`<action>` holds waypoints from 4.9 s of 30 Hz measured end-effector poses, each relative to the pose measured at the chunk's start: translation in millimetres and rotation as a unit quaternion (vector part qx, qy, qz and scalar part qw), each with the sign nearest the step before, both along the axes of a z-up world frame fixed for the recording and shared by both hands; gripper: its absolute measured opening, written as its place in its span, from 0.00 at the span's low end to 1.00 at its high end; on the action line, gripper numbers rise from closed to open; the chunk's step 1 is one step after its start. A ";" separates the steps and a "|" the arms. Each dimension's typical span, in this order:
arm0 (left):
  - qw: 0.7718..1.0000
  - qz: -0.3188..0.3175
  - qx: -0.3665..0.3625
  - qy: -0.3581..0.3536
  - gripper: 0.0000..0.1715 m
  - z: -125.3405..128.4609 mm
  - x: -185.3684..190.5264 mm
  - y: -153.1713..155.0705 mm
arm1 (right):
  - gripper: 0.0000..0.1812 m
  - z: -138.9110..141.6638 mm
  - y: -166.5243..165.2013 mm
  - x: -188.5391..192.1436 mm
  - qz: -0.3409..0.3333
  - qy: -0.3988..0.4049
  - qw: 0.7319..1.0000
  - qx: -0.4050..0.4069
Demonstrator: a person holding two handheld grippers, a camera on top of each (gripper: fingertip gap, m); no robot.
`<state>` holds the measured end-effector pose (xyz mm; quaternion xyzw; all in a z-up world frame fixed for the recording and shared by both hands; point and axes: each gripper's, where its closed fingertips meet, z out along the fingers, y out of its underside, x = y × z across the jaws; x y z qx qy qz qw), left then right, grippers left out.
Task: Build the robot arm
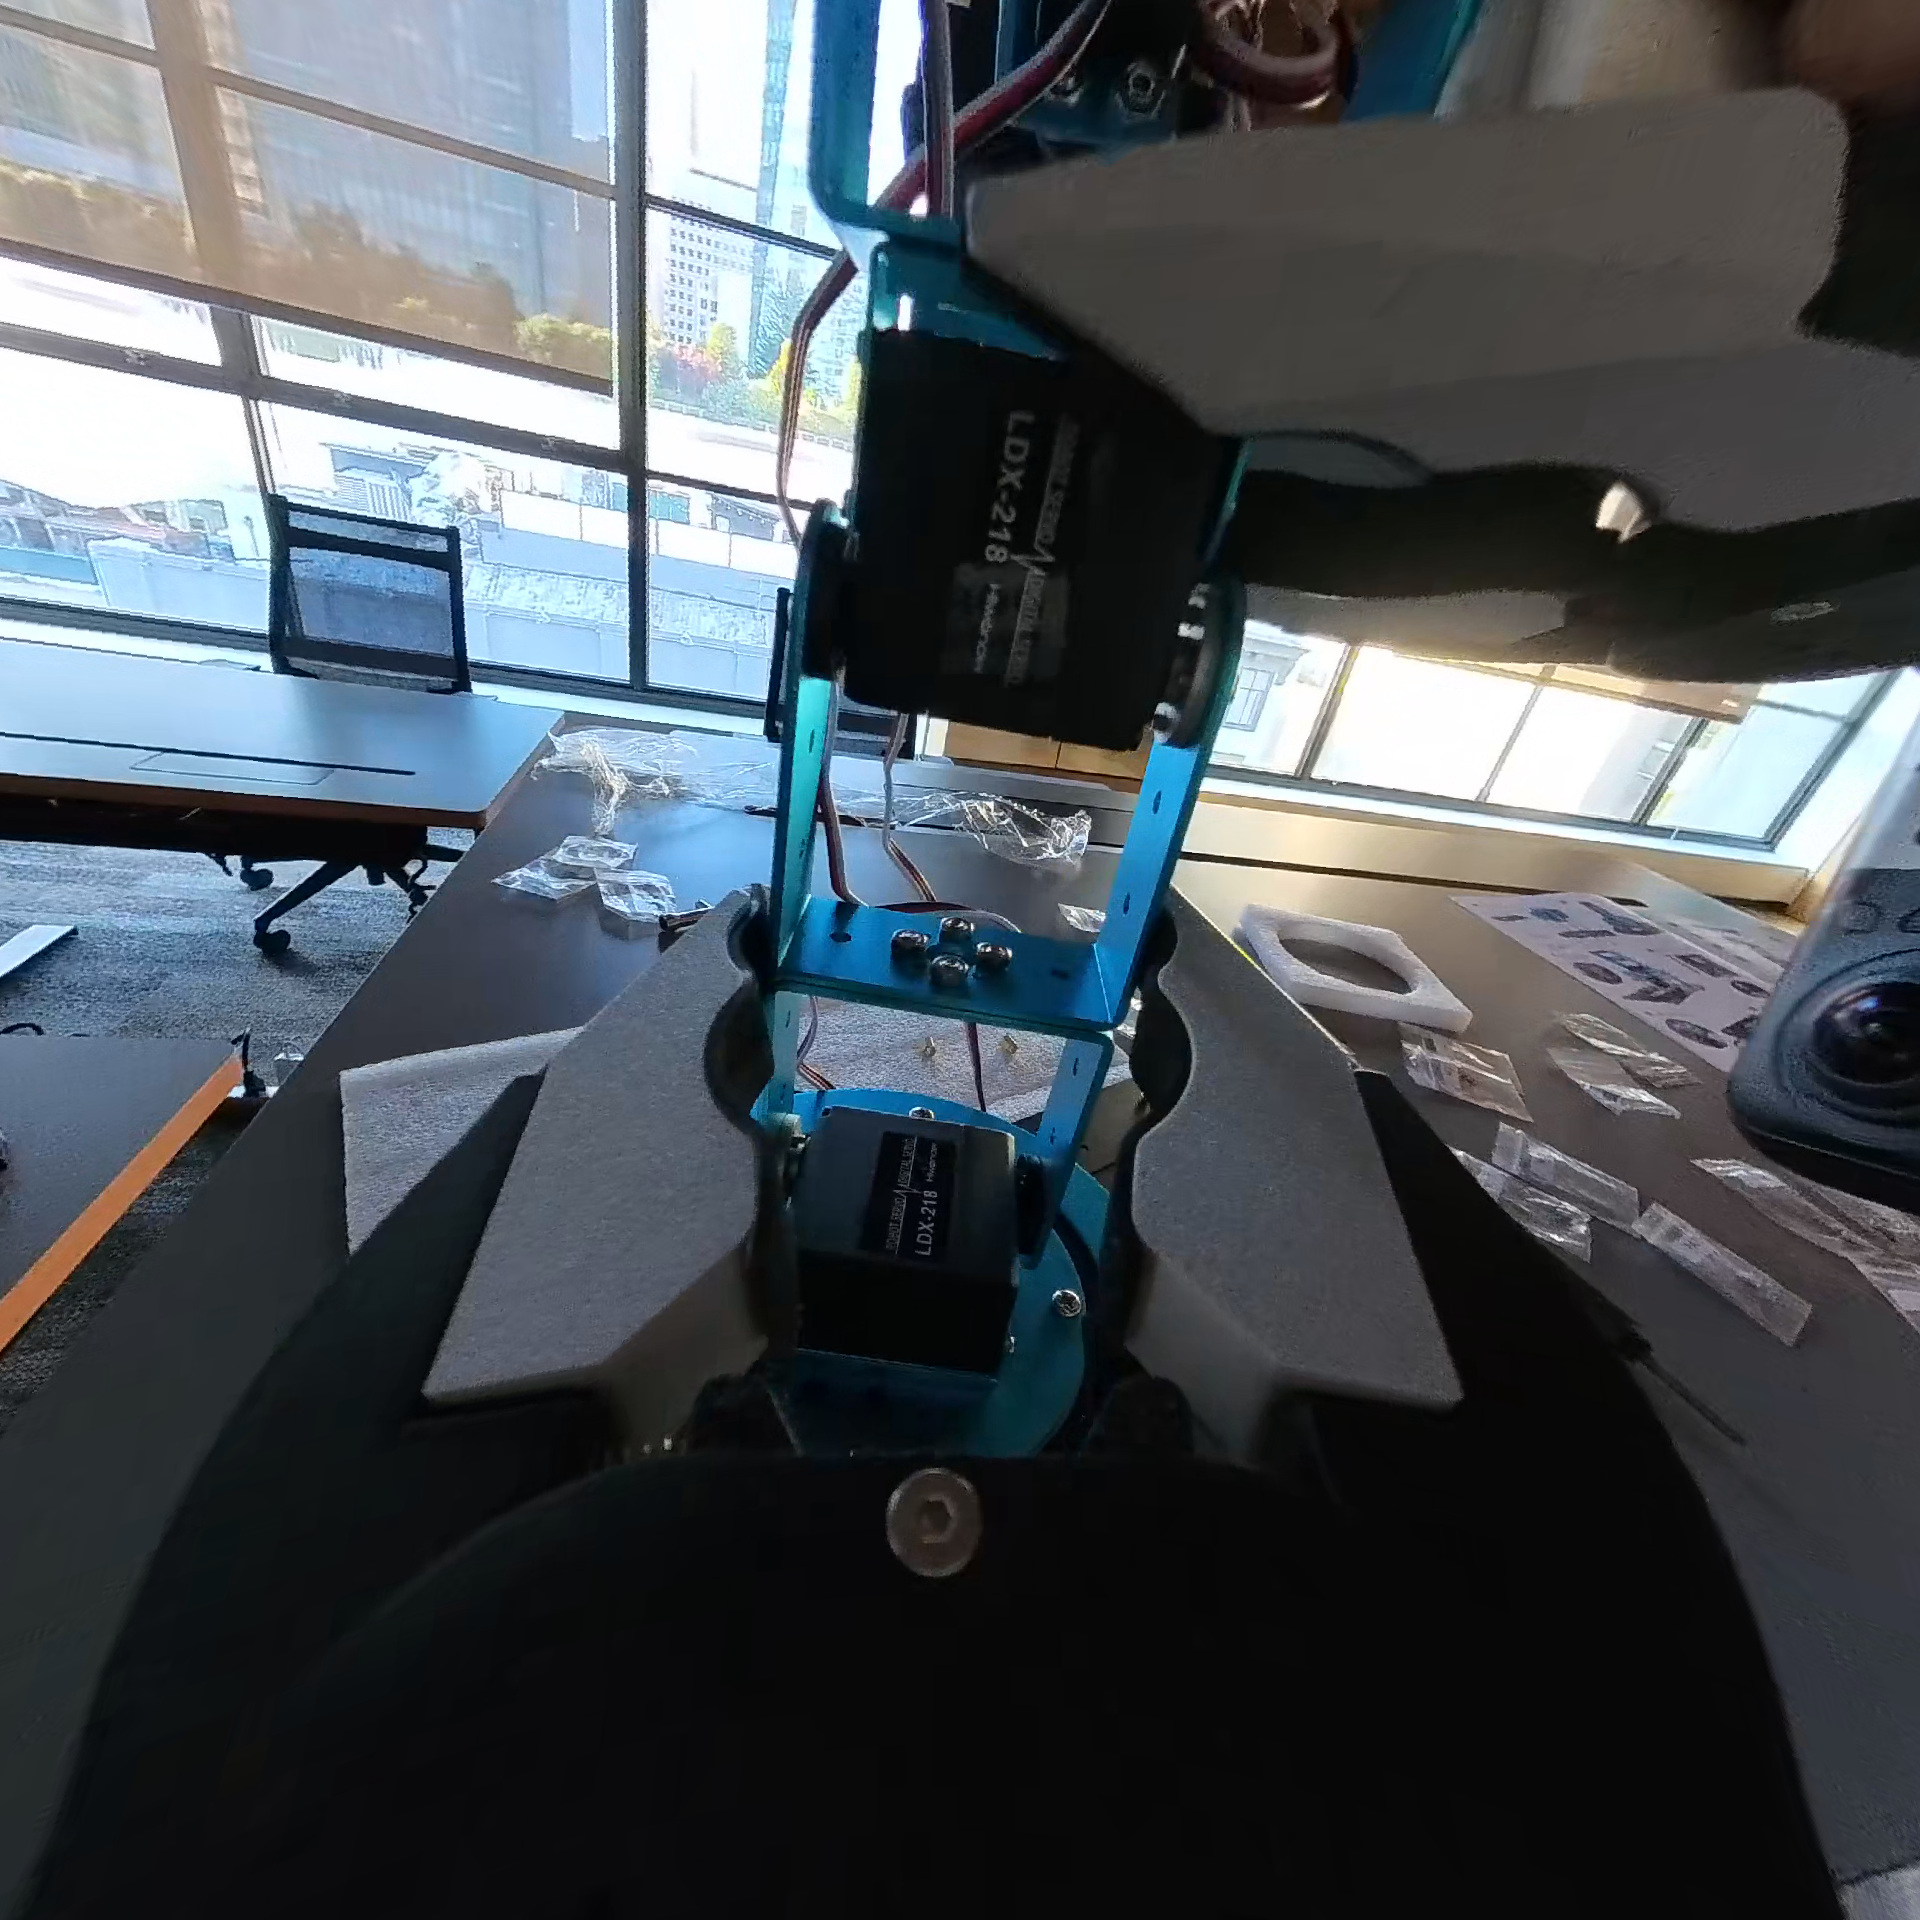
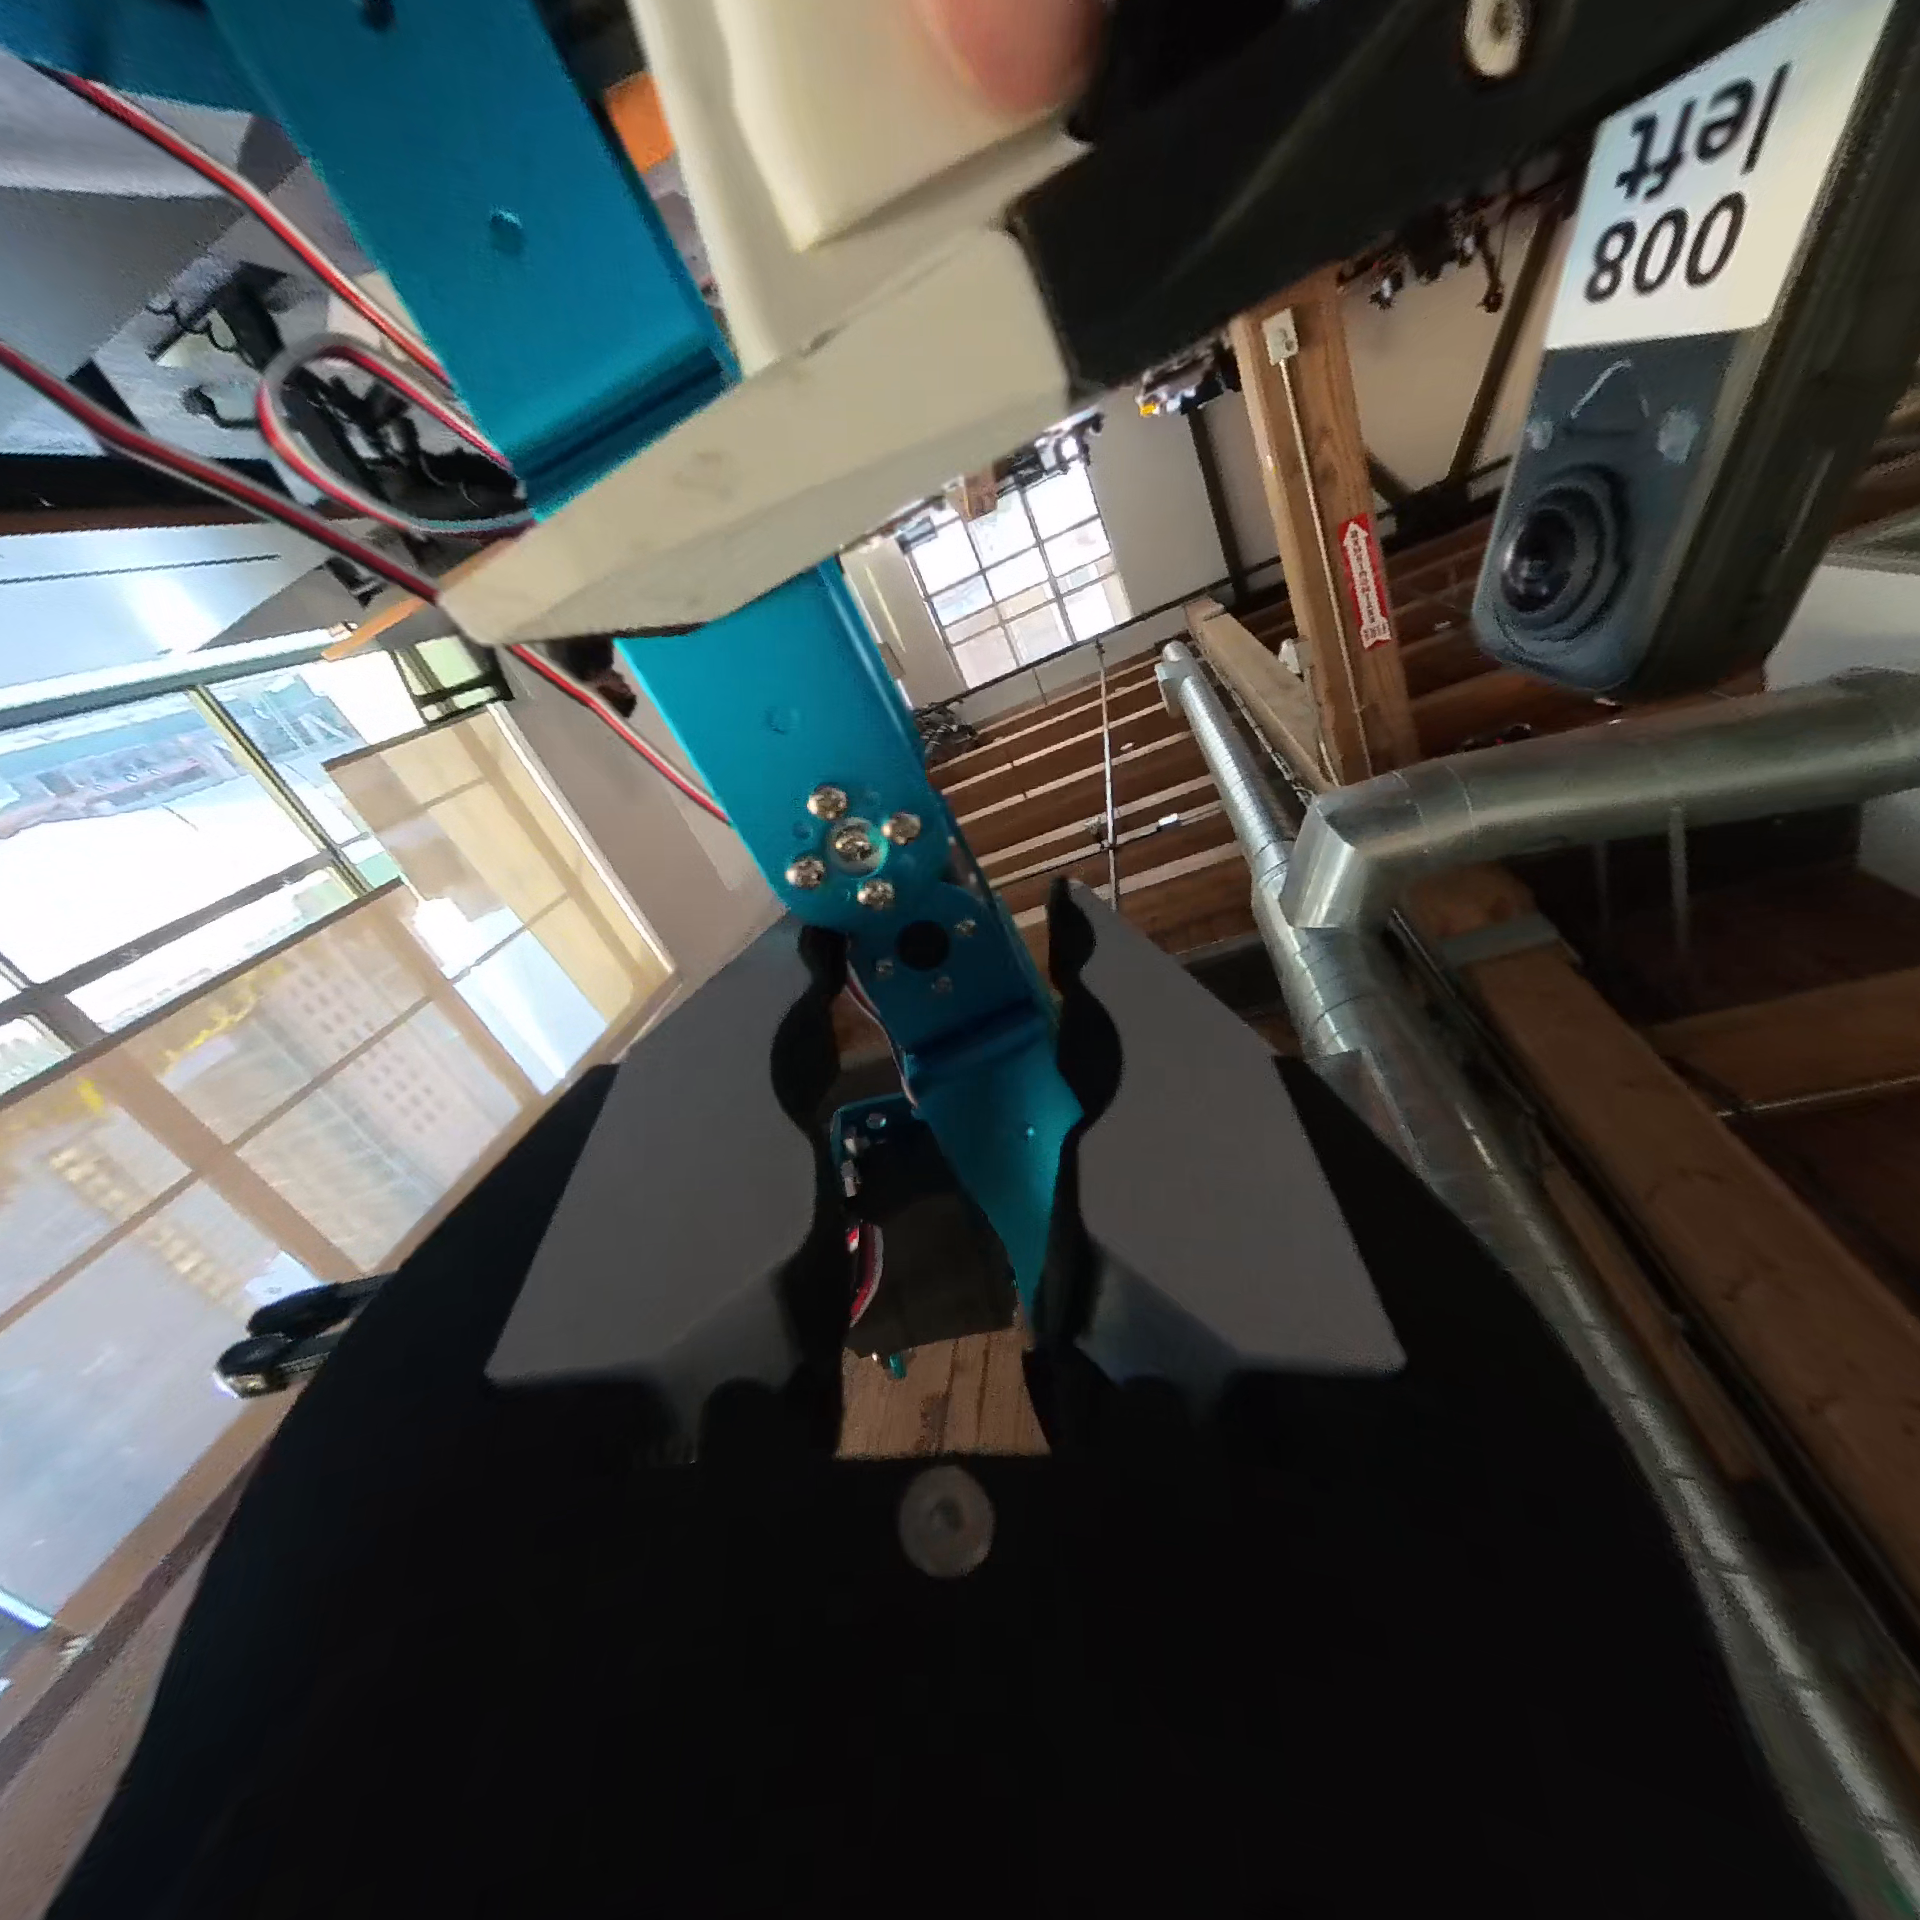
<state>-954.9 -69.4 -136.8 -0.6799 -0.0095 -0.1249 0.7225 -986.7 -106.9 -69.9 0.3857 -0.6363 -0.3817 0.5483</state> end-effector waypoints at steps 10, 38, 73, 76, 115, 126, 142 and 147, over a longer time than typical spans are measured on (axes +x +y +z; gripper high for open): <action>1.000 -0.006 -0.002 -0.002 0.40 -0.1 -1.3 0.8 | 0.18 -7.8 3.1 0.0 -0.005 0.011 1.000 -0.006; 1.000 -0.003 0.005 -0.002 0.40 0.0 1.5 0.5 | 0.23 -1.8 -0.7 10.4 0.015 0.032 0.998 -0.047; 0.997 -0.050 -0.064 -0.007 0.43 -1.7 6.4 4.4 | 0.00 -107.6 17.7 219.0 -0.088 0.053 0.249 -0.963; 0.997 -0.045 -0.061 -0.009 0.42 -3.8 5.8 5.5 | 0.00 -115.9 16.3 216.6 -0.100 0.038 0.232 -0.967; 0.996 -0.028 -0.079 -0.029 0.42 -6.6 3.3 3.8 | 0.00 -132.9 11.1 206.6 -0.062 0.041 0.267 -0.961; 0.996 -0.031 -0.084 -0.025 0.42 -6.0 2.9 1.2 | 0.00 -135.1 11.7 203.3 -0.066 0.047 0.277 -0.957; 0.994 -0.013 -0.103 -0.024 0.42 -5.9 3.2 2.3 | 0.00 -138.4 4.8 201.3 -0.067 0.032 0.295 -0.953; 0.995 -0.009 -0.101 -0.026 0.42 -5.8 3.5 2.3 | 0.00 -137.0 7.2 203.0 -0.064 0.035 0.293 -0.953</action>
